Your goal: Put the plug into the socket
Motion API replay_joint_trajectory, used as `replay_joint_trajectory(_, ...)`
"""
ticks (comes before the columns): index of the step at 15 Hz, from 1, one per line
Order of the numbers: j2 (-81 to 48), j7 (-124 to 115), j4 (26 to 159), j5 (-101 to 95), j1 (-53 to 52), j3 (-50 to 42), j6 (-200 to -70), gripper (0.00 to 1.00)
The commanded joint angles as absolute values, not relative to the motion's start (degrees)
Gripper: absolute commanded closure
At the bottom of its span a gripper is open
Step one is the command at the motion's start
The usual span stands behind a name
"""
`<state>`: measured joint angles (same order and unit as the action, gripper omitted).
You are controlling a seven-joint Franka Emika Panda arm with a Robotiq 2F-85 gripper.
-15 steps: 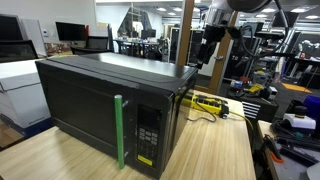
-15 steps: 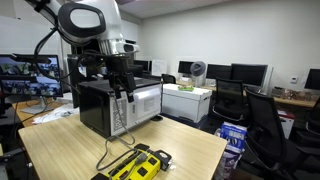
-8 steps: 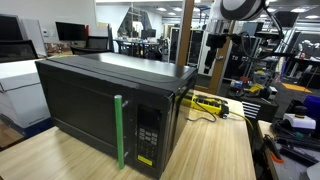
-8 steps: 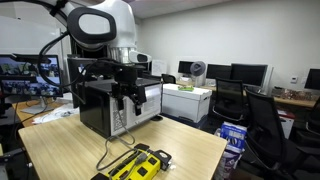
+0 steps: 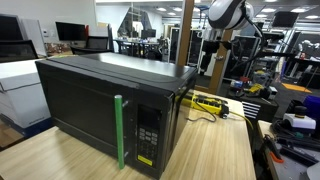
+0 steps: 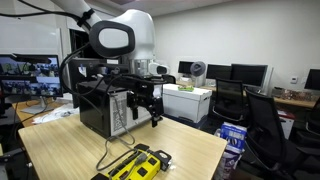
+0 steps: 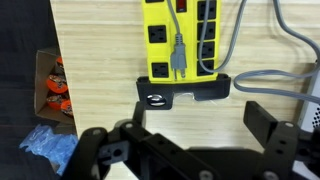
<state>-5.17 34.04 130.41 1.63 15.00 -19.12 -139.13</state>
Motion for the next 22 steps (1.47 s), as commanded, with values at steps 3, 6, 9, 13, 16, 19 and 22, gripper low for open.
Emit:
replay_joint_trajectory(3,-12.36,39.74,125.68,2.84,19.1,-16.99,-140.29,0.0)
replay_joint_trajectory(6,-15.21,42.31,123.62,2.81,21.02,-15.81,-139.8,0.0)
replay_joint_trajectory(9,-16.95,44.58,123.29,3.45,22.78,-14.33,-142.66,0.0)
replay_joint_trajectory(13,-17.05,45.65,126.05,3.34,24.48,-12.97,-146.53,0.0)
replay_joint_trajectory(16,-16.69,46.06,128.76,3.22,25.25,-12.31,-149.15,0.0)
replay_joint_trajectory(19,-16.15,46.12,132.0,2.89,25.52,-11.99,-151.52,0.0)
replay_joint_trajectory(22,-16.54,46.02,134.48,2.6,25.7,-11.27,-154.99,0.0)
